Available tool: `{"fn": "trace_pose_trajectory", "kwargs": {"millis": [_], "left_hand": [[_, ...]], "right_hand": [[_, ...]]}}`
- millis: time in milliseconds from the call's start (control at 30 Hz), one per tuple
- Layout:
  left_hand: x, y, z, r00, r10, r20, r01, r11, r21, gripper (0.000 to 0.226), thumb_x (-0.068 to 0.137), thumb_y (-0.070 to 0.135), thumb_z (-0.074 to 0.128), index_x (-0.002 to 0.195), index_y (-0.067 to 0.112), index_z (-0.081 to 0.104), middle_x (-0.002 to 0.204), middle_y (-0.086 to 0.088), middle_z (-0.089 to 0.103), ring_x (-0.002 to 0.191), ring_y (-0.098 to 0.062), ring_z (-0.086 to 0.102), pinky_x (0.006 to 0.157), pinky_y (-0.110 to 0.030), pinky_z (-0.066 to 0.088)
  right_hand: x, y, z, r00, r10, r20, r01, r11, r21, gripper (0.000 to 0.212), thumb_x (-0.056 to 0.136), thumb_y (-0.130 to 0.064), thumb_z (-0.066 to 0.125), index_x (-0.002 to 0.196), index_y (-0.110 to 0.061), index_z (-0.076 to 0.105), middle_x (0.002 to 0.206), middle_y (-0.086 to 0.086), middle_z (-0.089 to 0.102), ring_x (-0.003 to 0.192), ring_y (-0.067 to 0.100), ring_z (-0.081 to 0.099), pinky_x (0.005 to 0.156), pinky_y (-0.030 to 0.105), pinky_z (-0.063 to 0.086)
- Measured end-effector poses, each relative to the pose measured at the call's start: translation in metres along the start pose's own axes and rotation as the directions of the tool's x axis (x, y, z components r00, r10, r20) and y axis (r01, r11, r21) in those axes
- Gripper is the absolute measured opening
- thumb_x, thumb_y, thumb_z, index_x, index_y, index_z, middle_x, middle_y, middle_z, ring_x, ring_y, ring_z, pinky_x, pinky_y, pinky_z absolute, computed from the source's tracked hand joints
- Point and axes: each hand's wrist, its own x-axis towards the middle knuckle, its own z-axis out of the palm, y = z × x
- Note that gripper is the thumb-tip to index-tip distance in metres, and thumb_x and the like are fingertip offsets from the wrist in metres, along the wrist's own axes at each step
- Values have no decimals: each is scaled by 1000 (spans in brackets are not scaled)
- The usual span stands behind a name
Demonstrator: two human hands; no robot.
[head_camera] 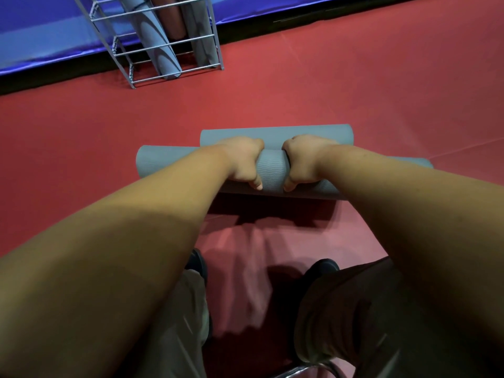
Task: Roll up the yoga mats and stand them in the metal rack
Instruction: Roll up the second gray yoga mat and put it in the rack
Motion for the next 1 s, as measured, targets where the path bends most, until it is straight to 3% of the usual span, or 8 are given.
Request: {"fn": "trace_pose_trajectory", "kwargs": {"millis": [100,200,333,567,733,900,1000], "left_hand": [[0,1,1,999,22,-30,-21,999,47,91,64,60,96,133,18,53,135,-8,61,125,-34,60,100,-44,53],[-1,6,4,998,37,-42,-32,991,130,98,59,58,99,133,15,50,139,-10,57,131,-35,56,105,-45,51],[0,5,3,998,41,-51,-34,992,122,85,64,54,98,127,18,53,135,-7,63,124,-33,63,94,-41,53],[-1,2,-3,1000,7,22,-8,998,55,69,68,53,96,109,26,48,123,-3,67,111,-32,66,81,-35,50],[0,2,0,999,-11,41,9,999,36,78,69,54,95,124,20,51,131,-7,65,117,-34,65,88,-38,54],[-4,4,2,1000,26,-4,-25,996,90,101,59,61,98,136,17,49,139,-7,56,129,-33,58,101,-43,52],[-3,5,2,999,28,-22,-25,994,107,87,64,56,98,125,17,50,136,-6,58,126,-32,60,94,-42,51]], "right_hand": [[1,2,-1,999,28,33,-29,999,23,67,55,-63,92,104,-26,66,94,-1,66,91,30,68,82,41,62],[2,2,0,998,27,49,-28,999,34,66,58,-62,92,107,-23,71,94,2,70,90,29,68,80,39,62],[3,3,3,998,13,65,-15,999,42,72,61,-60,93,116,-20,69,106,5,72,95,30,68,85,40,61],[1,3,7,999,1,48,0,1000,-14,112,58,-63,96,147,-18,47,139,11,54,126,37,57,104,49,52],[3,1,1,999,-20,40,20,1000,-2,76,57,-58,95,115,-20,64,112,5,70,98,31,66,84,40,60],[5,5,1,998,-7,55,6,1000,9,68,62,-60,92,112,-19,73,101,5,73,92,29,68,76,33,56],[6,4,2,998,0,62,-2,1000,19,70,61,-59,92,114,-18,72,103,6,73,93,30,68,79,35,58]]}}
